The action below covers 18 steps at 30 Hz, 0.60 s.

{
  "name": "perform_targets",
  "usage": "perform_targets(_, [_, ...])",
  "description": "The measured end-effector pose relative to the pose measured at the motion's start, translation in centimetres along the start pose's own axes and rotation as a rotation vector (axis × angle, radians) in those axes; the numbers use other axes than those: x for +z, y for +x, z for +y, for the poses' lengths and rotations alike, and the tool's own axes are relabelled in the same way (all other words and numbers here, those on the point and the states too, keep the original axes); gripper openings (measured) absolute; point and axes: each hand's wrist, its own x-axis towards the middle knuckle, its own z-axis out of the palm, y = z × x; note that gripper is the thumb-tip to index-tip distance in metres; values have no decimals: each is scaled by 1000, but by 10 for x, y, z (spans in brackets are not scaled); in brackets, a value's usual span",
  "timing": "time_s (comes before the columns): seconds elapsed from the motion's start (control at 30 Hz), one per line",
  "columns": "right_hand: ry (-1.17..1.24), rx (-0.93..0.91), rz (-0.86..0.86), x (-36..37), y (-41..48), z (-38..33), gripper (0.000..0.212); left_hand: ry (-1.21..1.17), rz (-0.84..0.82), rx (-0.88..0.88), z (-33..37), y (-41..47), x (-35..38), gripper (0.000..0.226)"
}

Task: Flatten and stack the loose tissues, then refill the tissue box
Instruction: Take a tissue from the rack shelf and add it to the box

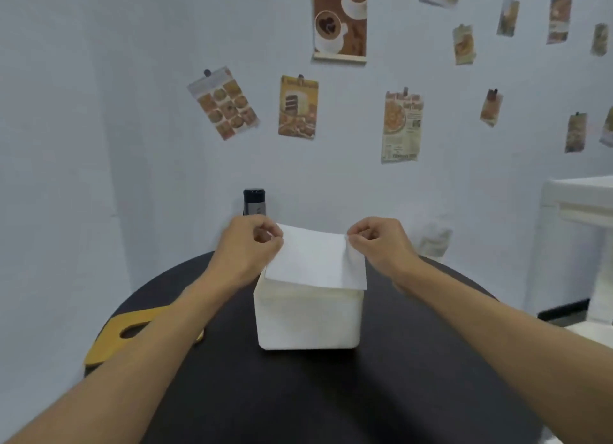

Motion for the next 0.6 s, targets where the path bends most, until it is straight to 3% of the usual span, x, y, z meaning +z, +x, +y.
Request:
perform_targets(0.17, [-77, 43, -63, 22, 15, 17, 16, 52, -61, -71, -26, 12, 13, 10])
perform_targets(0.3, [-175, 104, -222, 29, 15, 31, 11, 132, -133, -76, -41, 13, 19, 11])
perform_targets(0.43, [-331, 18, -280, 24, 4, 34, 7, 190, -164, -35, -47, 13, 17, 11])
perform_targets(0.6, [-332, -123, -290, 15, -9, 28, 14, 322, -301, 121, -51, 9, 15, 27])
